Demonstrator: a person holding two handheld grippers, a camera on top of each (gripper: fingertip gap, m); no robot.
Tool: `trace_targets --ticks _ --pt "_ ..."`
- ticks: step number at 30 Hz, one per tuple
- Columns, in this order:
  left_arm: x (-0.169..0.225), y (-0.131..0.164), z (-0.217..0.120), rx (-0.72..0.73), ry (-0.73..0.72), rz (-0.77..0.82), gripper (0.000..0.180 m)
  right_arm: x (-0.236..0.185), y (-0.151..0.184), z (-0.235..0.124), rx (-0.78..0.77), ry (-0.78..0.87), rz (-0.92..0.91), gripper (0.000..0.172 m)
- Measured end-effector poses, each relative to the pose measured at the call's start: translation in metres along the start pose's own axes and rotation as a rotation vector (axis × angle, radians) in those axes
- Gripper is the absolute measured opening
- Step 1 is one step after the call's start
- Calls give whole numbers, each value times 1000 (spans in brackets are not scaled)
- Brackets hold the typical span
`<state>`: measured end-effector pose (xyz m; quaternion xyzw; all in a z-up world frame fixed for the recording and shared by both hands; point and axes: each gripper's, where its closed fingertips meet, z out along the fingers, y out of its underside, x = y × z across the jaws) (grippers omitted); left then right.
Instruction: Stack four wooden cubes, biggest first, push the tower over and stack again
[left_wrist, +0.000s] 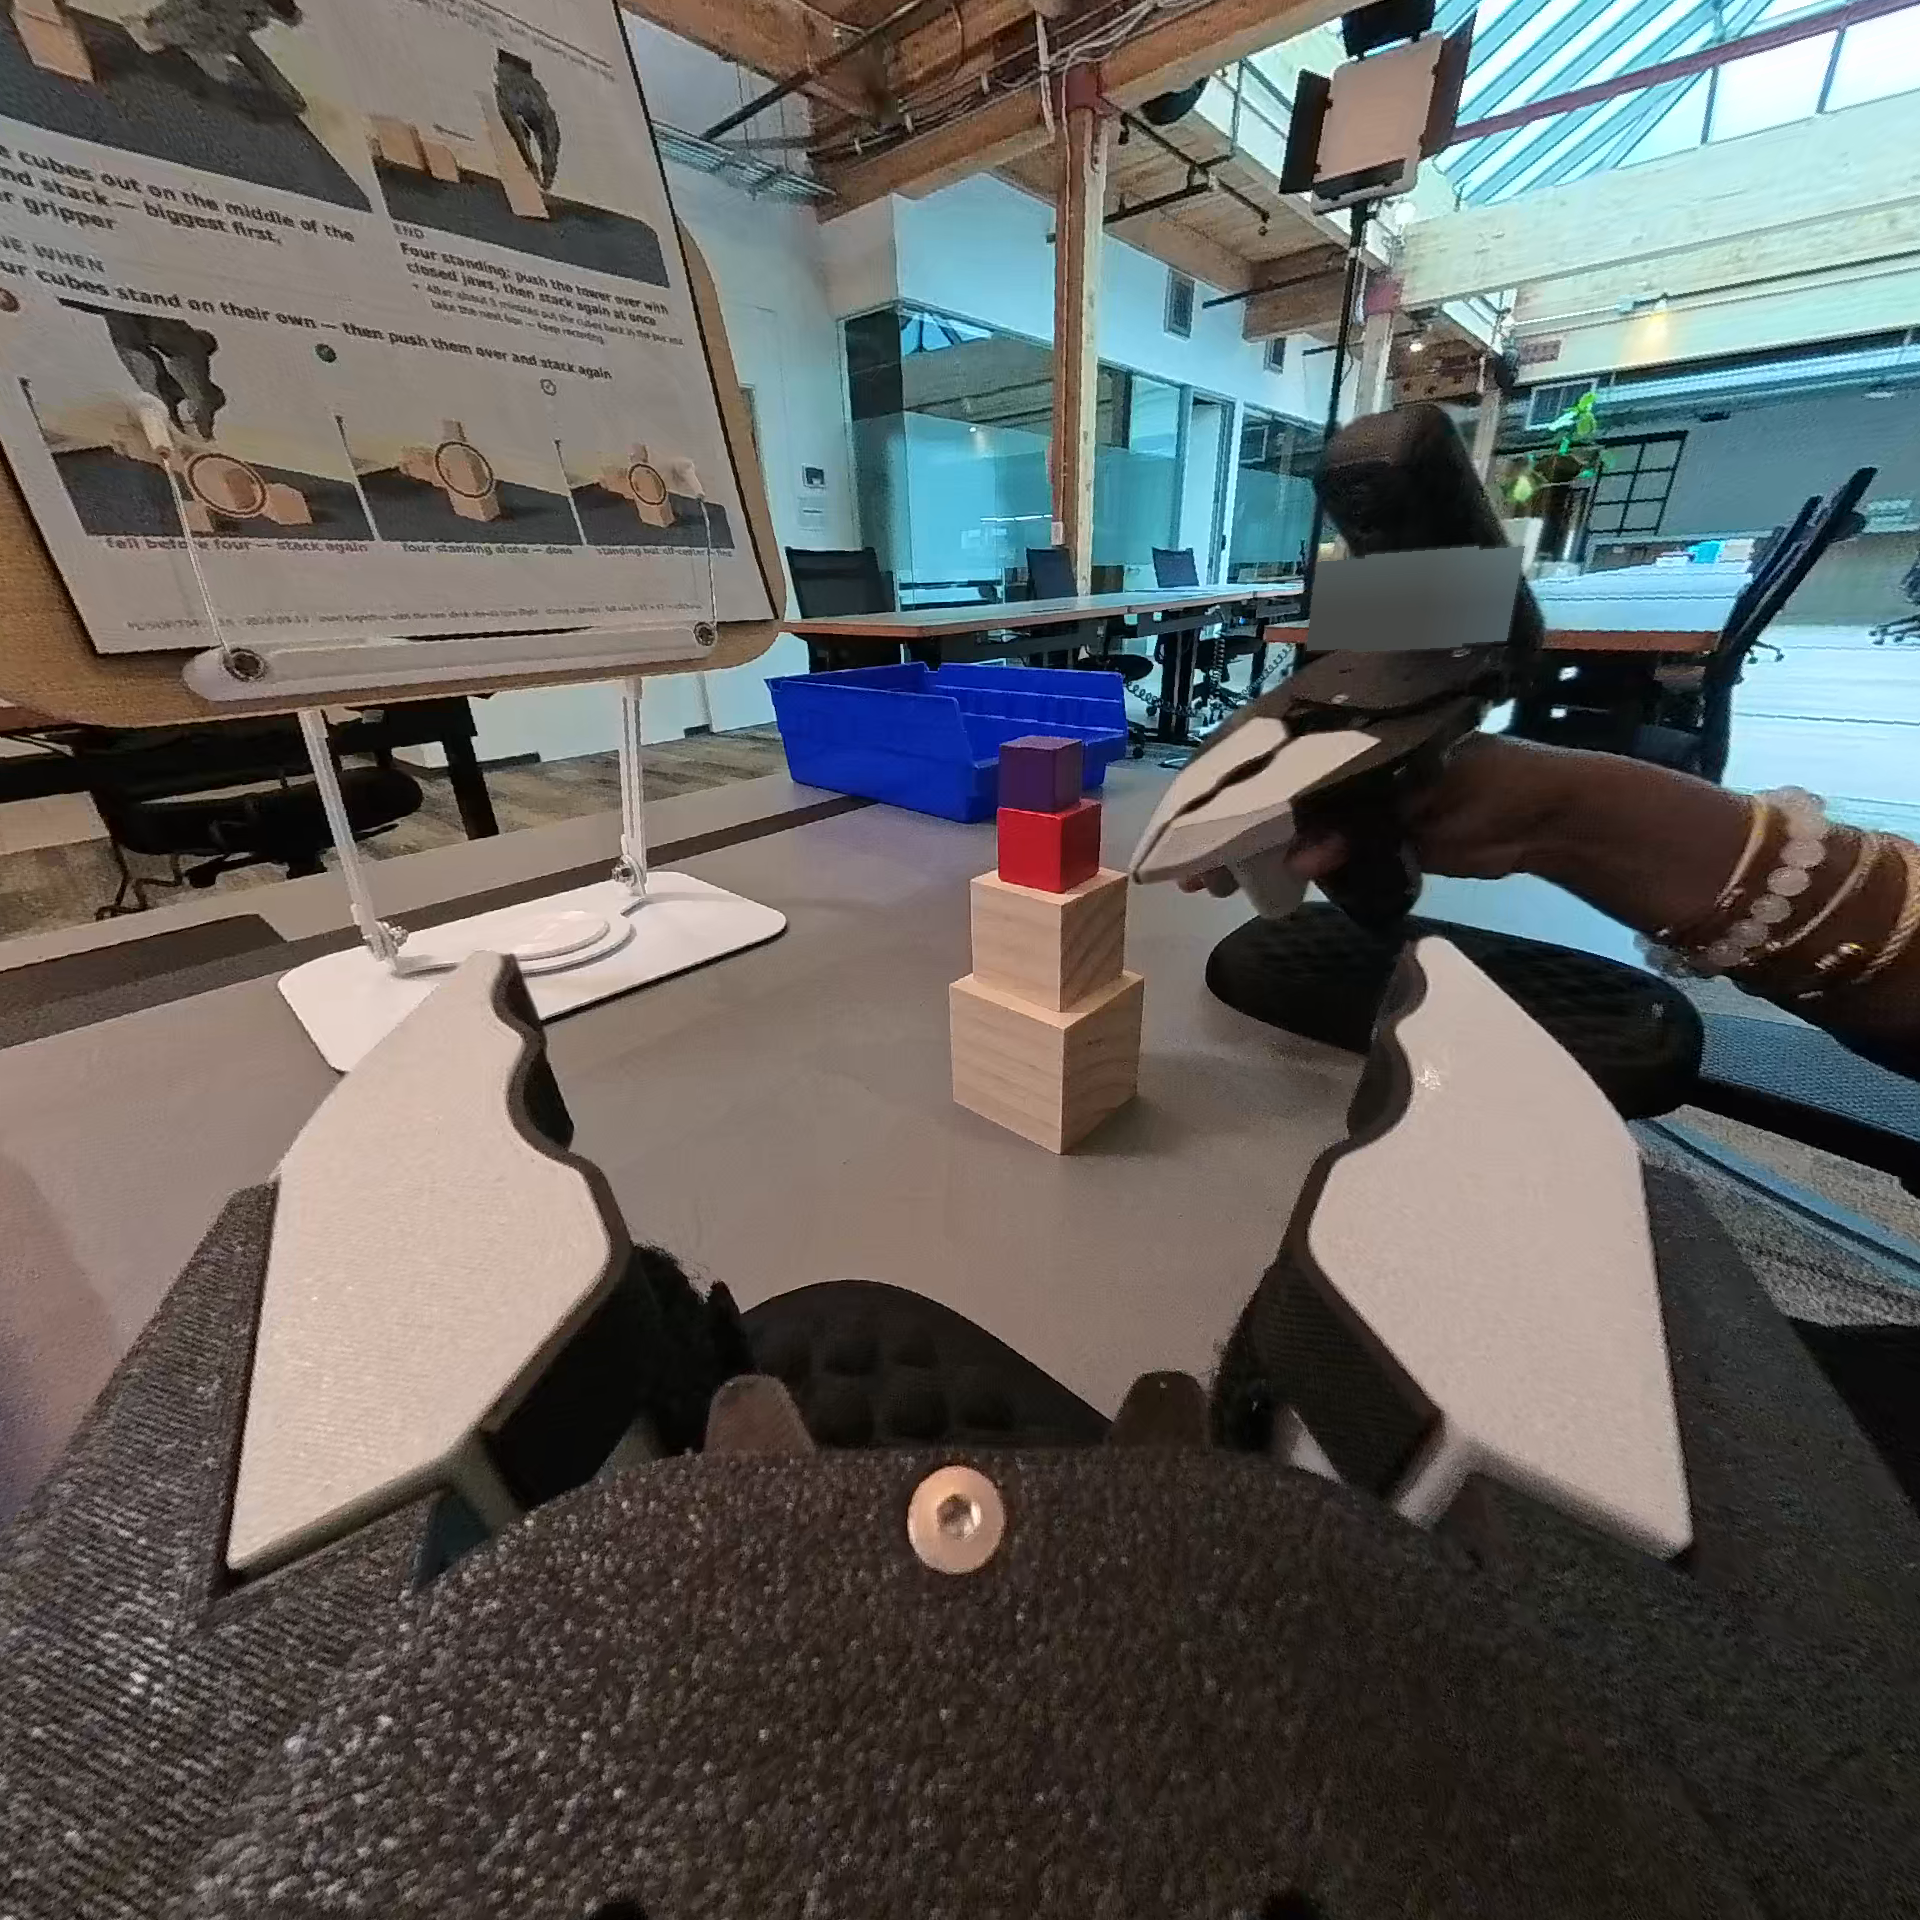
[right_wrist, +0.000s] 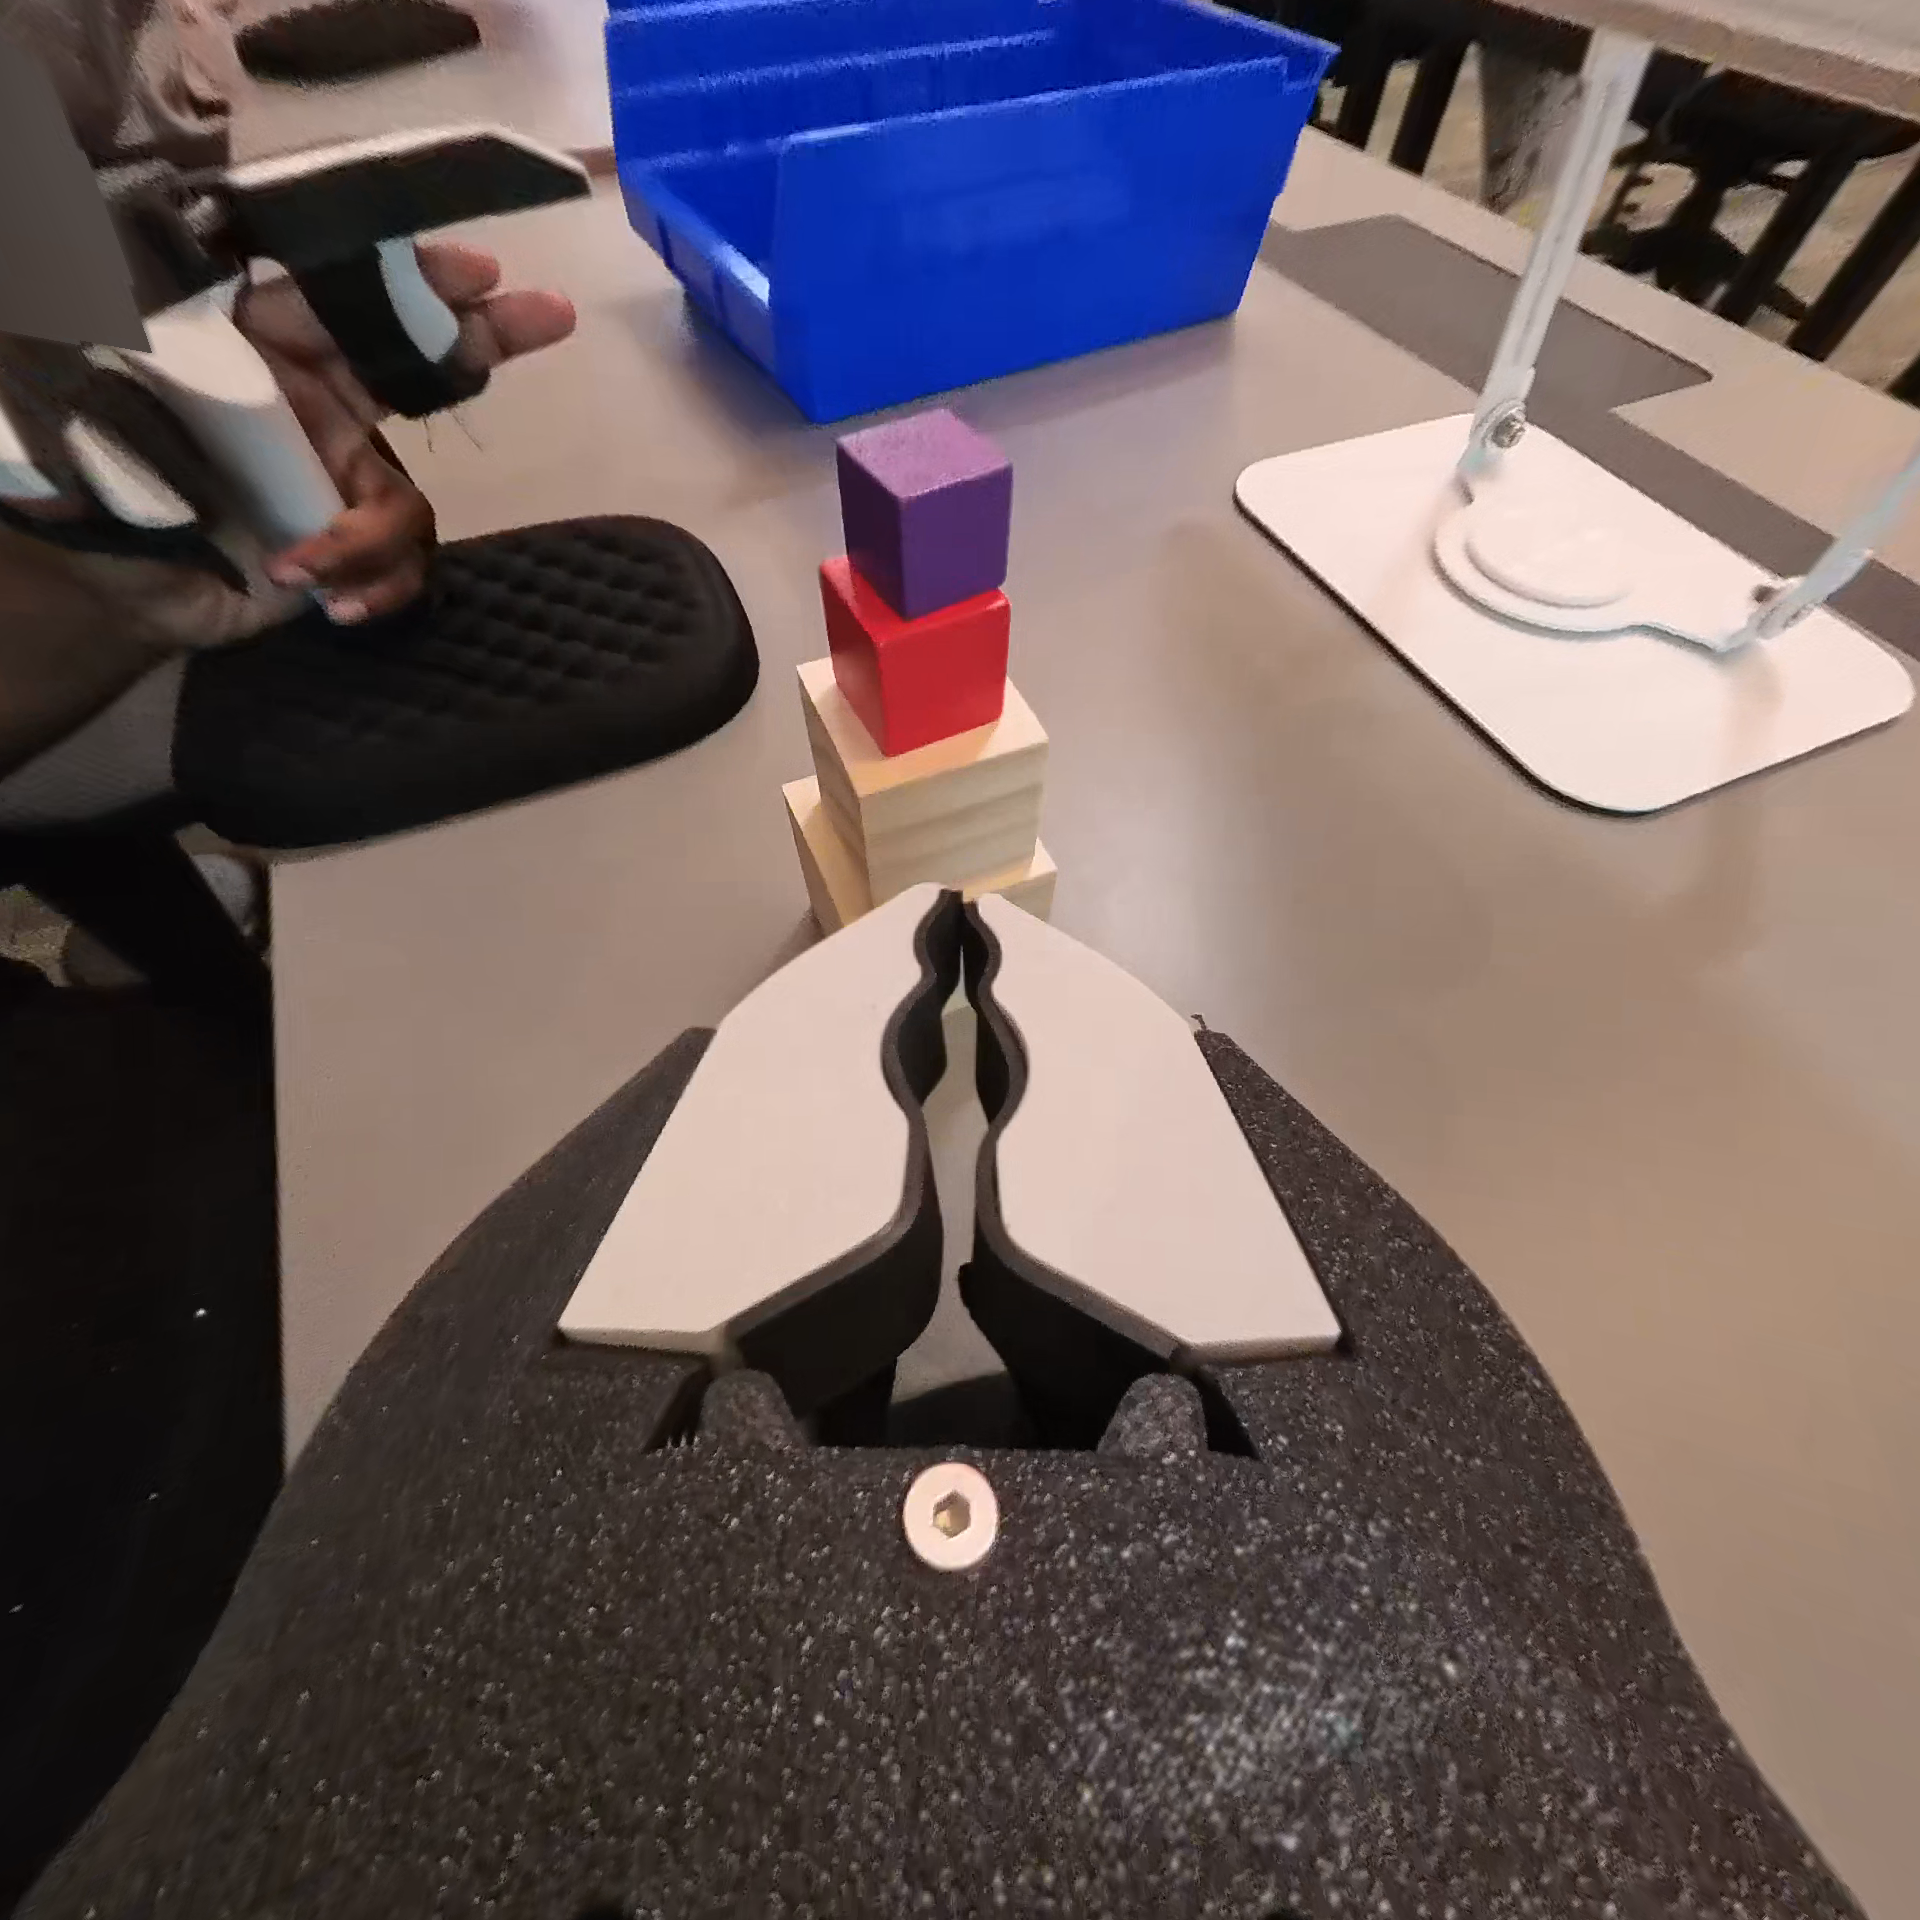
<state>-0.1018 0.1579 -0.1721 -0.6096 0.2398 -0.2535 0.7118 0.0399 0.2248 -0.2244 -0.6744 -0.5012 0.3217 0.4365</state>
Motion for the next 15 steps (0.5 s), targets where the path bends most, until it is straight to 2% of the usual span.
trace_targets --ticks 15 --pt "0 -1 -1 11 2 -6 146 -5 -9 39 -24 -52 -17 0"
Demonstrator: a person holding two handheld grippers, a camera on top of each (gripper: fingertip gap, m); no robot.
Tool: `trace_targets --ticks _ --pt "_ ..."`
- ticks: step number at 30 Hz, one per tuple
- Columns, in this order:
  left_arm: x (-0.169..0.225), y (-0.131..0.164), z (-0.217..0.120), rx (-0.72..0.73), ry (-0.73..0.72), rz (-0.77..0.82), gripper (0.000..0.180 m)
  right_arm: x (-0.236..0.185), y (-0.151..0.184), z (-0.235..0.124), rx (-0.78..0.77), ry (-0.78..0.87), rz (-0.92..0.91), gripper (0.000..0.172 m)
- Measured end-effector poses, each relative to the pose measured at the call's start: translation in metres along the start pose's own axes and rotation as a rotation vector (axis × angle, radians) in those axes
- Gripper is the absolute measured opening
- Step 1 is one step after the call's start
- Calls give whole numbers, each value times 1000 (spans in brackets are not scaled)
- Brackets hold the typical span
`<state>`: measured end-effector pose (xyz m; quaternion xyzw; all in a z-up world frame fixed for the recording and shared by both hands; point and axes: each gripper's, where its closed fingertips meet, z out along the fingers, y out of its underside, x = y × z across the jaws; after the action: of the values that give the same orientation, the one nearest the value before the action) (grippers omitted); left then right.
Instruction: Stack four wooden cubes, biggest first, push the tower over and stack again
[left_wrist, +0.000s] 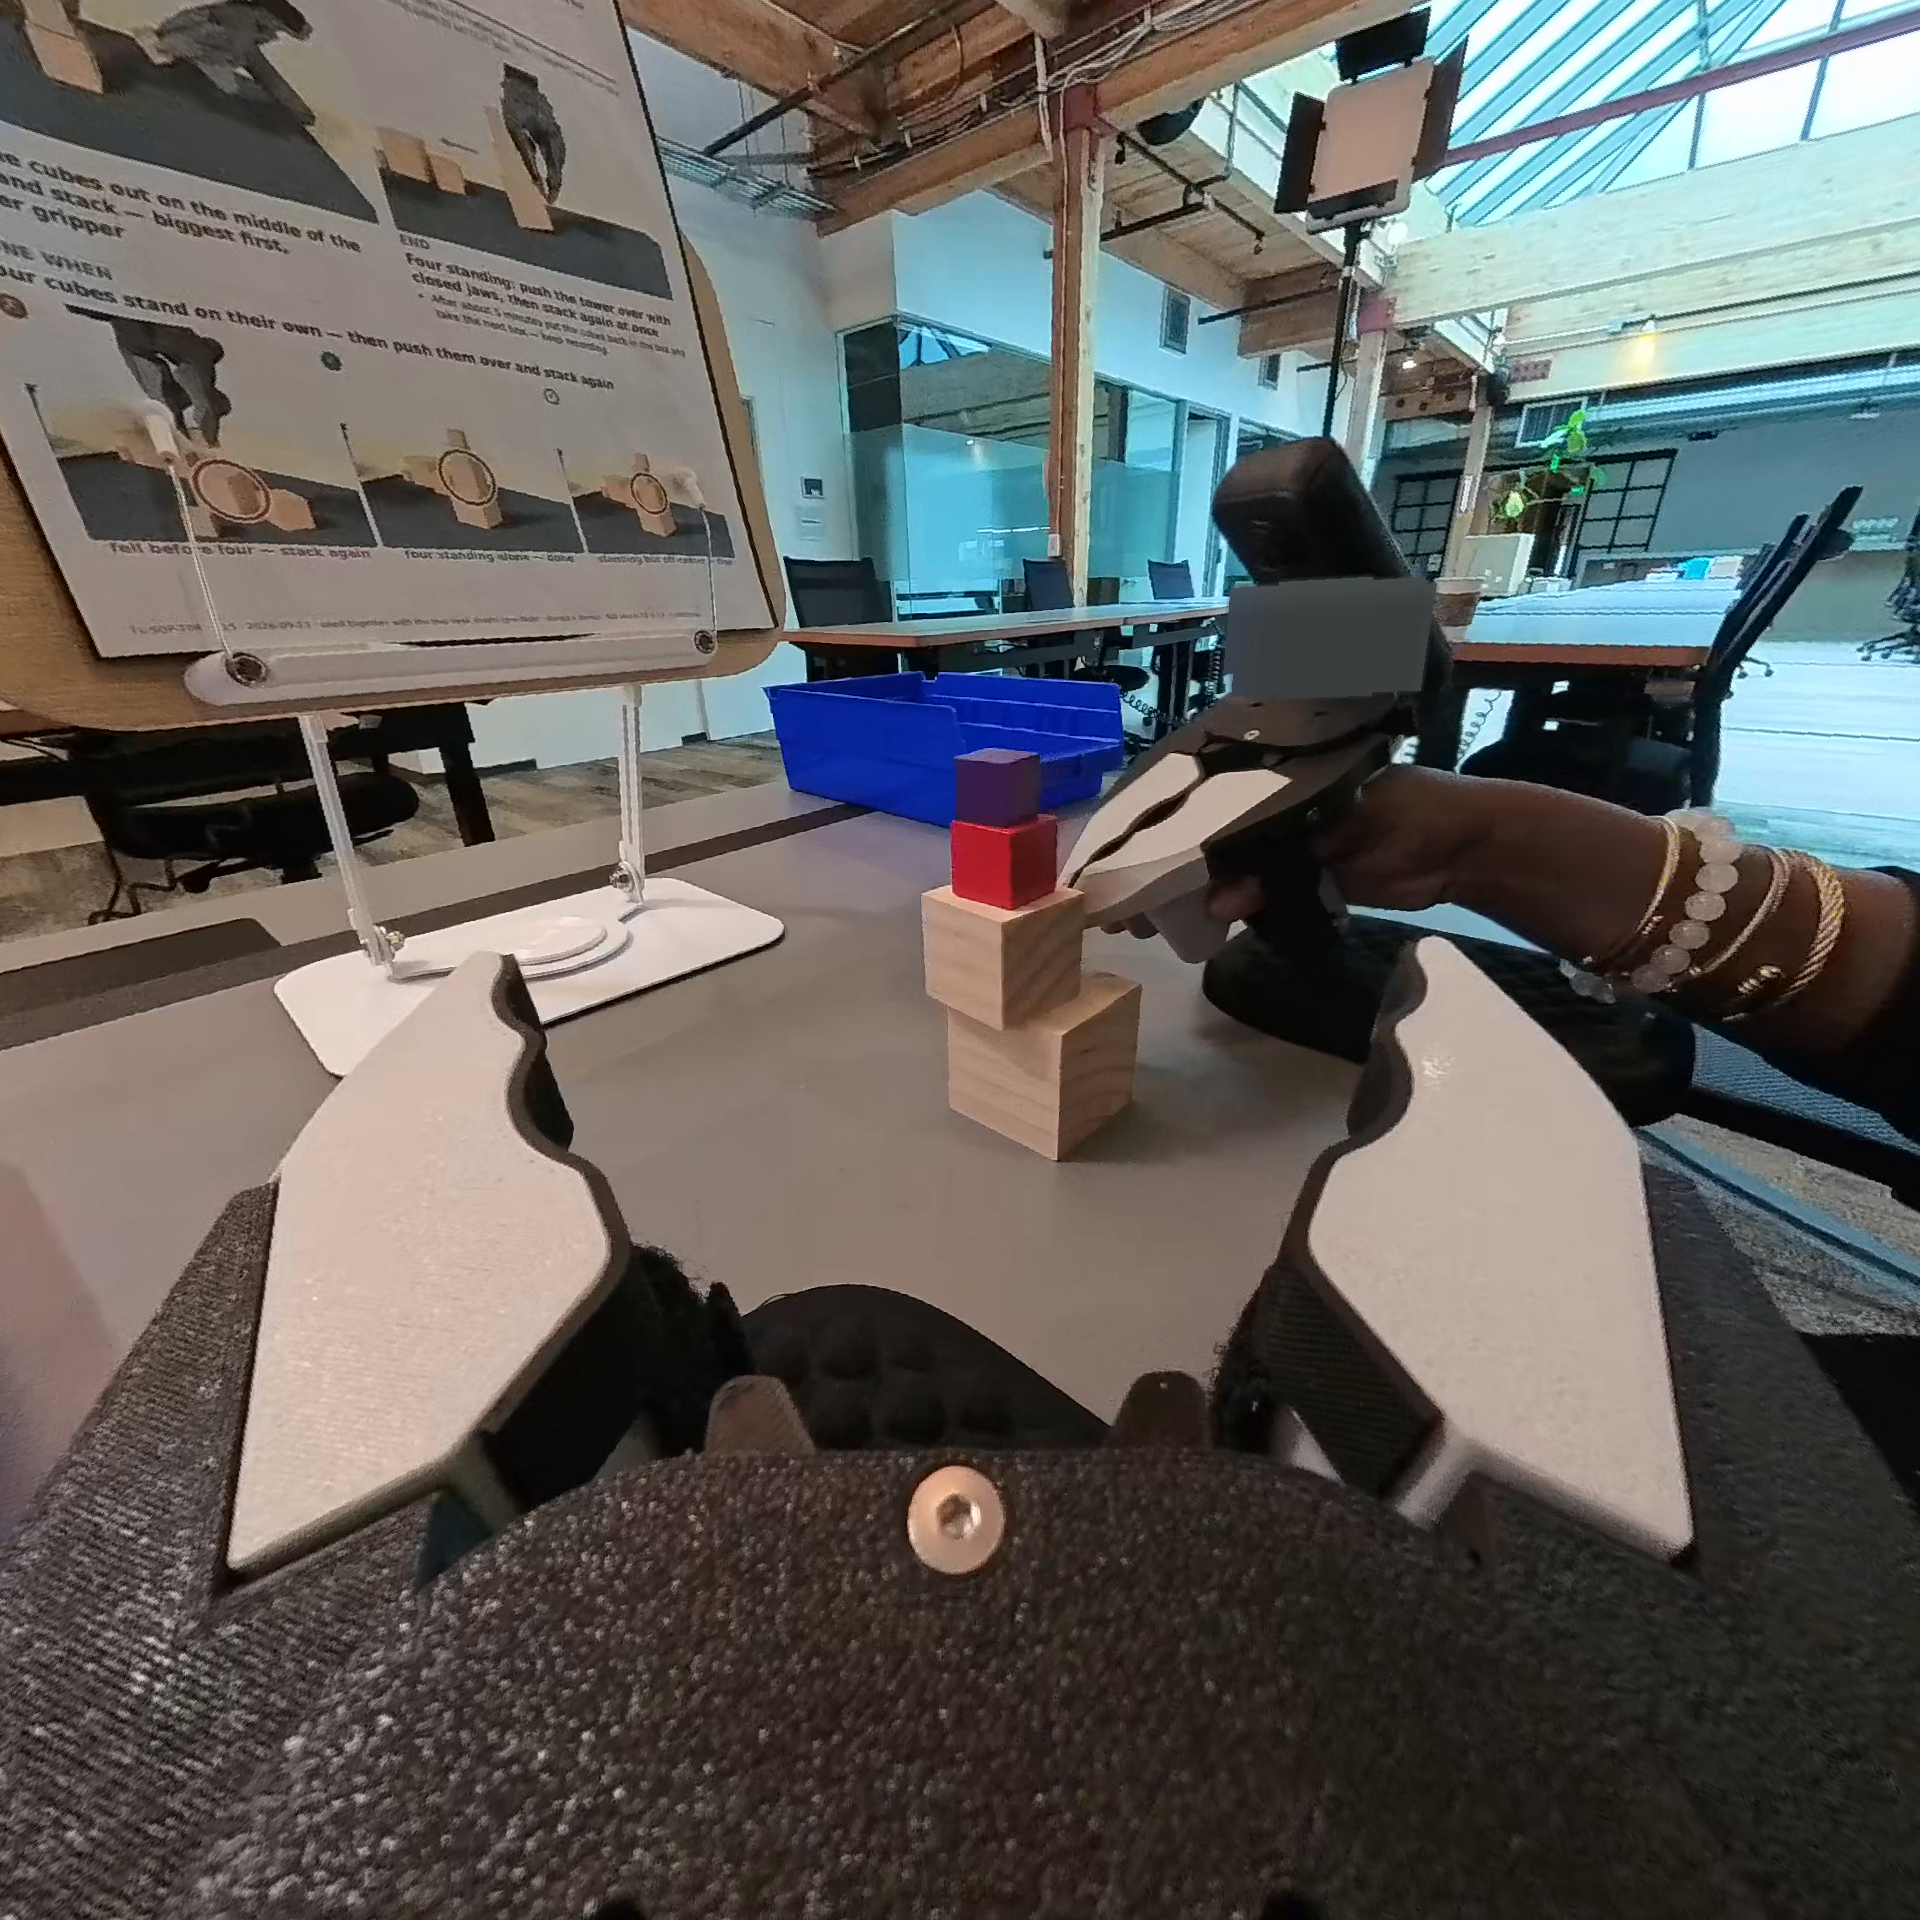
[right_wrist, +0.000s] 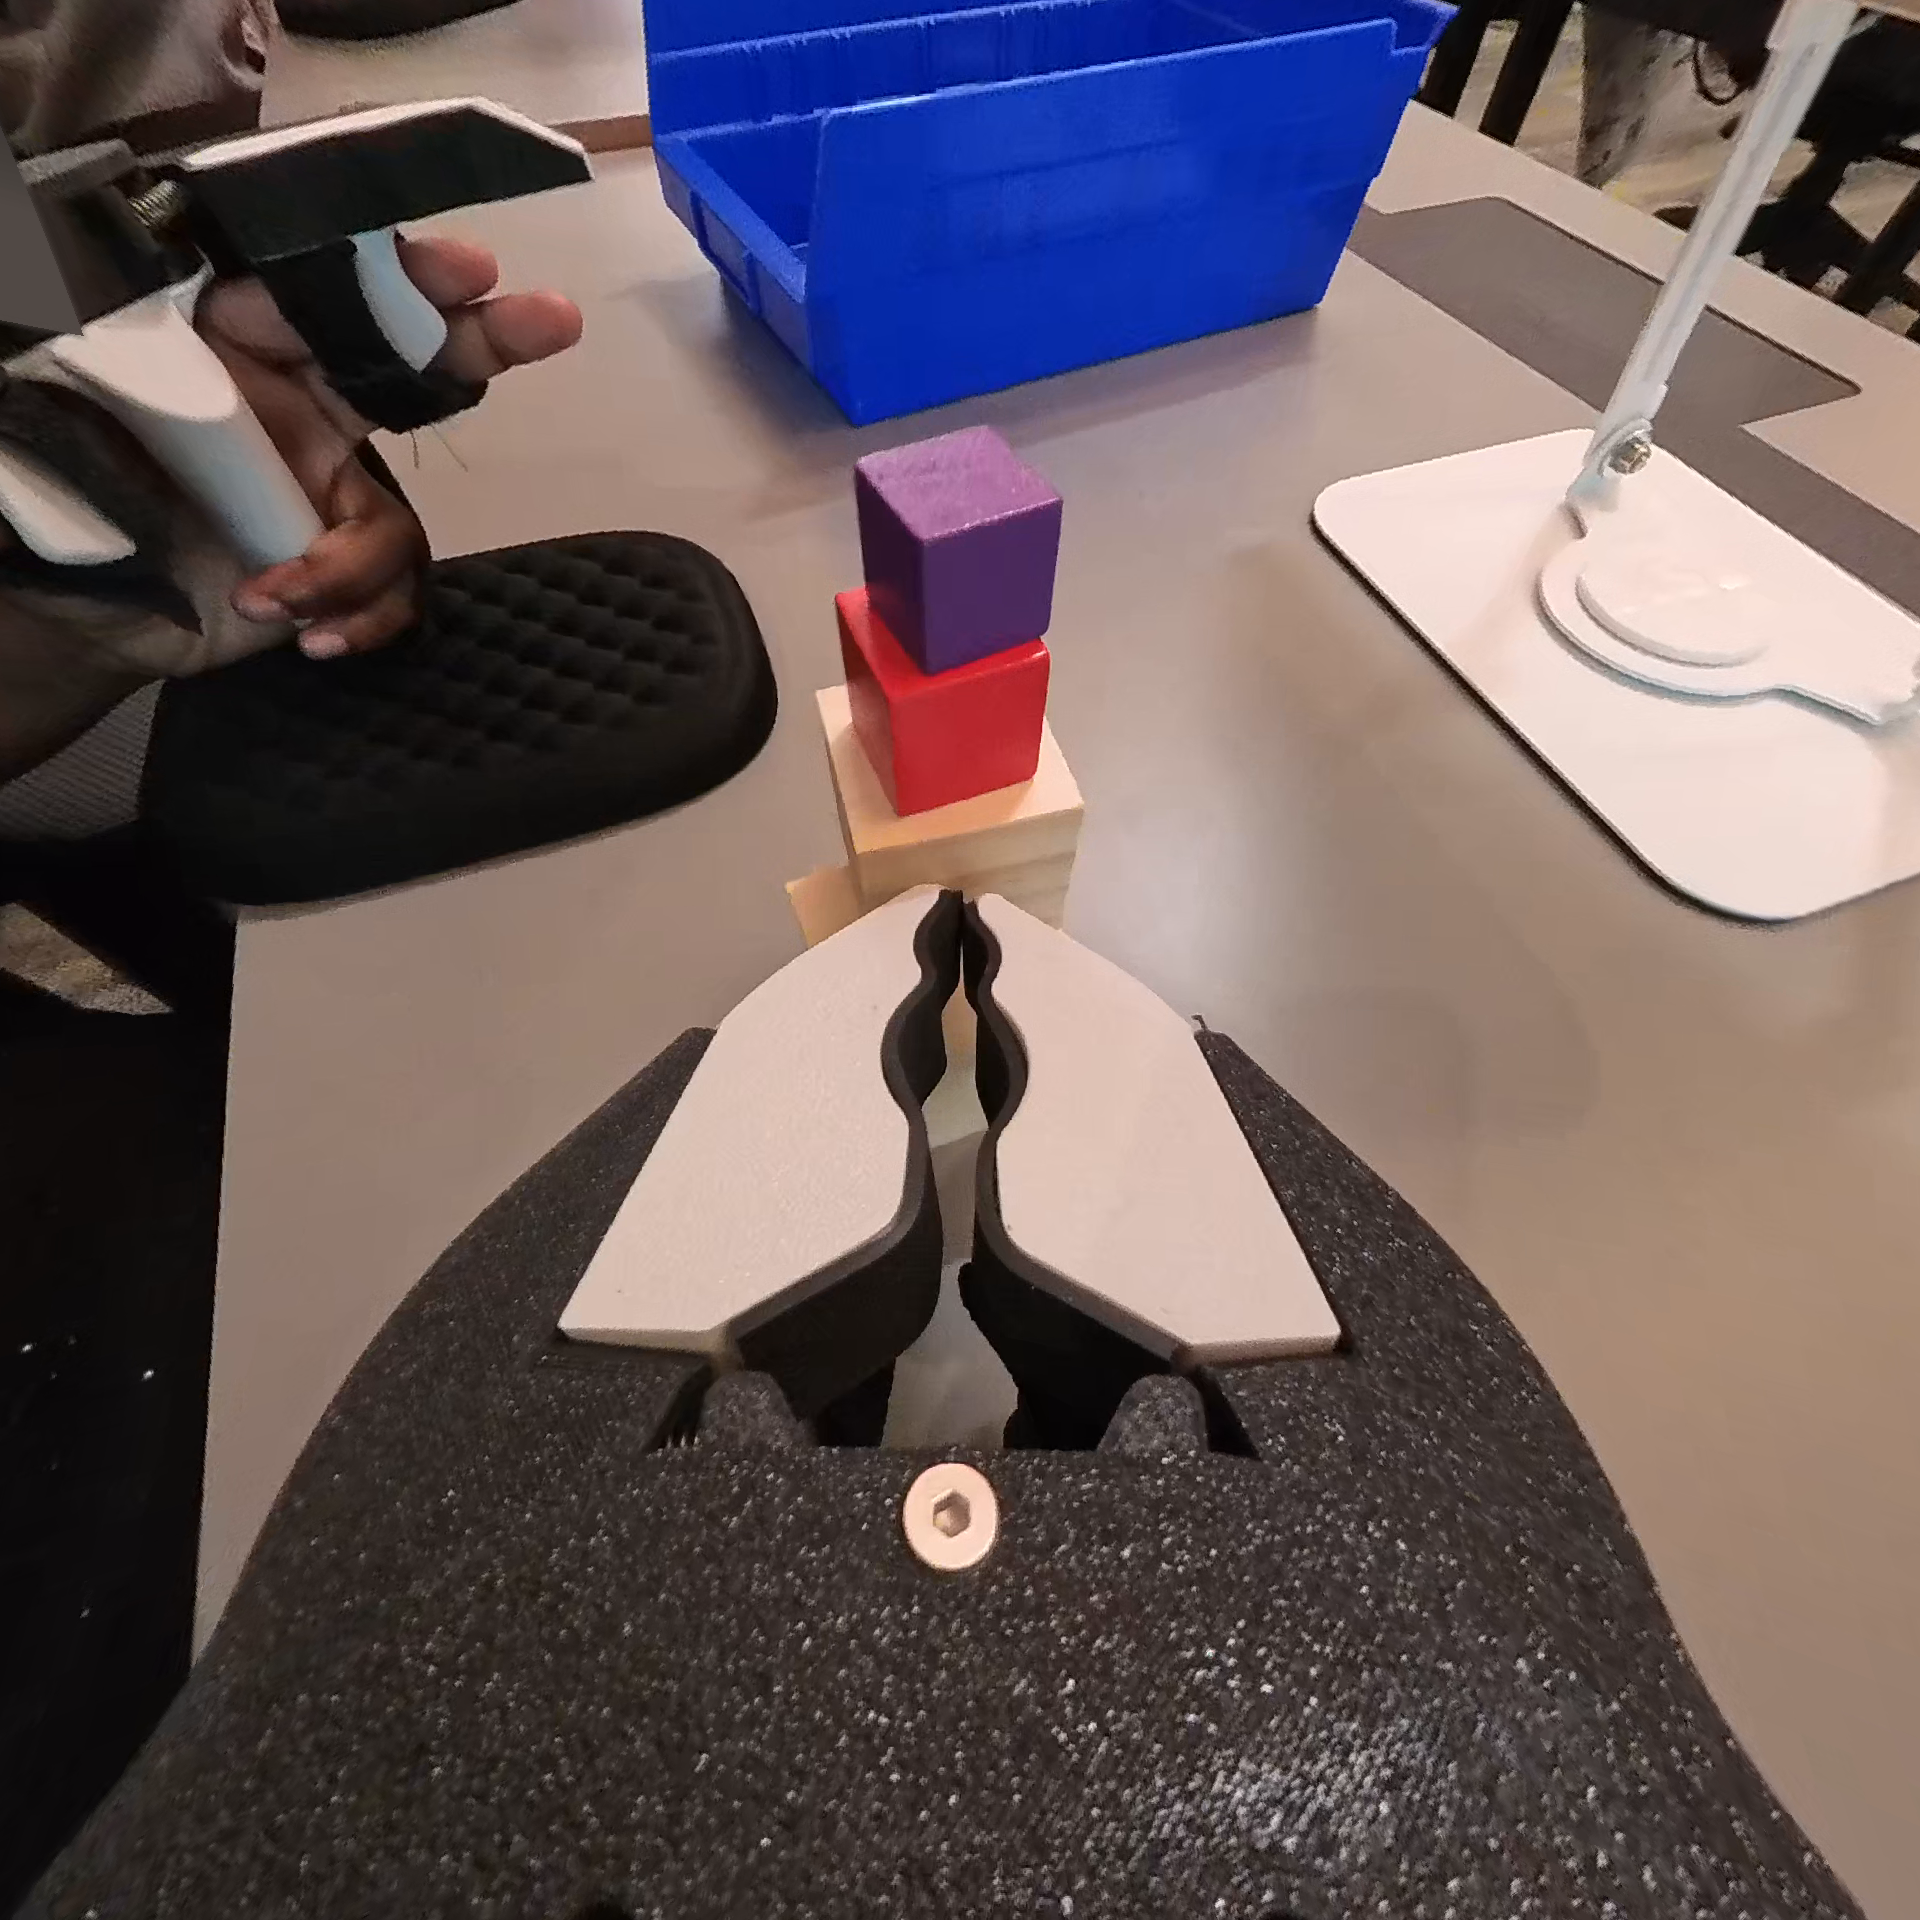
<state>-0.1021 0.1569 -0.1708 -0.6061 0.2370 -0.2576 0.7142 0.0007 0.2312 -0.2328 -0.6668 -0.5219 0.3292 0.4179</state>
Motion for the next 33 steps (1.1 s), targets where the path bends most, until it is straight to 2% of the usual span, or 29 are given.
trace_targets --ticks 14,17,20,29,33 --pt "1 1 1 -4 5 5 146 0 -8 11 33 -10 4 0" --pt "1 1 1 -4 6 4 146 0 -11 10 47 -12 0 6" --pt "1 1 1 -5 6 5 146 -1 -14 9 54 -8 -11 20" --pt "1 1 1 -5 6 8 145 -2 -19 -8 86 62 -61 82" --pt "1 1 1 -2 7 0 145 -3 -18 -18 110 67 -58 94"
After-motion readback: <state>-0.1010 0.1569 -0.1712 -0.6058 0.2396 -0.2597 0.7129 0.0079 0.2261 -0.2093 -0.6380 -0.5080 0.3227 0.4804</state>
